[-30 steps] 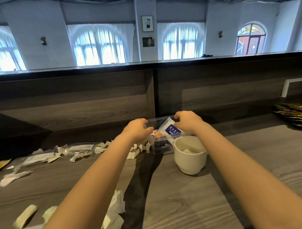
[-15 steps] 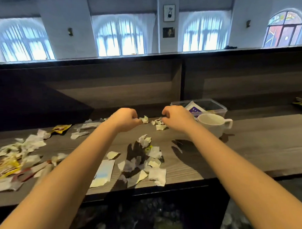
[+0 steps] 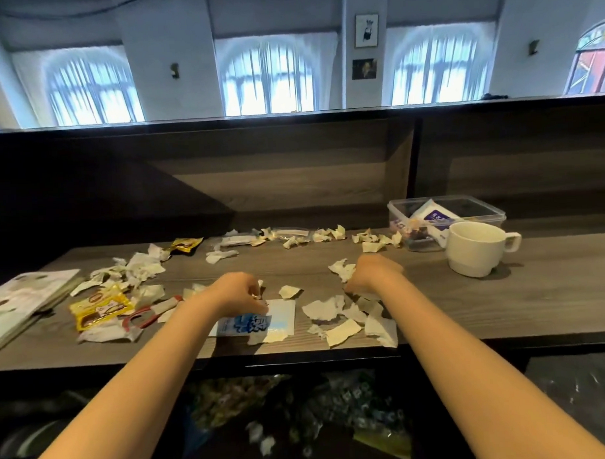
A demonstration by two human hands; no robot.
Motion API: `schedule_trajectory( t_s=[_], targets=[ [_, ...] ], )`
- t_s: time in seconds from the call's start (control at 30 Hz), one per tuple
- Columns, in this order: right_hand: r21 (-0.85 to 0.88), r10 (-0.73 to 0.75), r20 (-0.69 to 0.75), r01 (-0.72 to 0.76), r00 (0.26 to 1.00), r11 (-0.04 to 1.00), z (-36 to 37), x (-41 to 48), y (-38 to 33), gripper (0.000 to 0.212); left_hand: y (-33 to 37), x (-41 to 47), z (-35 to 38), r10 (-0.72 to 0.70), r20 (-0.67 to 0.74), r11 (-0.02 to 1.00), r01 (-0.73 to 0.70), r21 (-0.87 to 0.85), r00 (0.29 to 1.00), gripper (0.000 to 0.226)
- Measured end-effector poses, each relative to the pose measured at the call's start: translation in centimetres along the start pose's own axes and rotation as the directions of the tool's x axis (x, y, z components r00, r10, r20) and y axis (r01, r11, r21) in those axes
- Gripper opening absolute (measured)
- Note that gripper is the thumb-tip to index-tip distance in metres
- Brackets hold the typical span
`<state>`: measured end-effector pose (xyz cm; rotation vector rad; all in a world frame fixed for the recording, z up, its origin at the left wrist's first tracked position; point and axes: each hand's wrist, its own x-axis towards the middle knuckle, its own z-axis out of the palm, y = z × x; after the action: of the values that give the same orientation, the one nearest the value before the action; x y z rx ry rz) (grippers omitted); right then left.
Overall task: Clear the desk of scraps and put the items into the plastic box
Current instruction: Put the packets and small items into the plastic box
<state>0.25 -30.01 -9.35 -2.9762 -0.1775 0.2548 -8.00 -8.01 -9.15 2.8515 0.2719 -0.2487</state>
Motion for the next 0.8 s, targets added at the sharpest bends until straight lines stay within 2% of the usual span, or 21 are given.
schedule_trajectory(
  t_s=[0.2, 0.37, 0.53, 0.63, 0.8],
  targets=[
    [0.064, 0.038, -0.048, -0.035, 0.998, 0.997, 1.0, 0.7, -1.0, 0.030, -1.0, 0.3, 0.6, 0.012, 0.074, 1.000, -0.013, 0.004, 0.997, 0.057],
    [0.090, 0.017, -0.177, -0.001, 0.984, 0.996, 1.6, 0.9, -0.9, 0.022, -1.2, 1.0, 0.3, 0.024, 0.092, 0.999, -0.027, 0.024, 0.995, 0.060],
    [0.187, -0.127, -0.299, 0.188, 0.946, 0.964, 1.3, 0.7, -1.1, 0.010, -1.3, 0.9, -0.1, 0.048, 0.157, 0.998, -0.053, 0.030, 0.986, 0.067],
    [0.213, -0.193, -0.364, 0.283, 0.911, 0.935, 1.1, 0.0, -1.8, 0.014, -1.1, 0.9, -0.2, 0.021, 0.185, 0.998, -0.030, 0.049, 0.983, 0.071],
    [0.218, -0.282, -0.390, 0.385, 0.877, 0.897, 1.0, -0.8, -3.1, 0.011, -1.1, 1.1, -0.5, -0.025, 0.192, 0.999, 0.015, 0.053, 0.981, 0.081]
  ],
)
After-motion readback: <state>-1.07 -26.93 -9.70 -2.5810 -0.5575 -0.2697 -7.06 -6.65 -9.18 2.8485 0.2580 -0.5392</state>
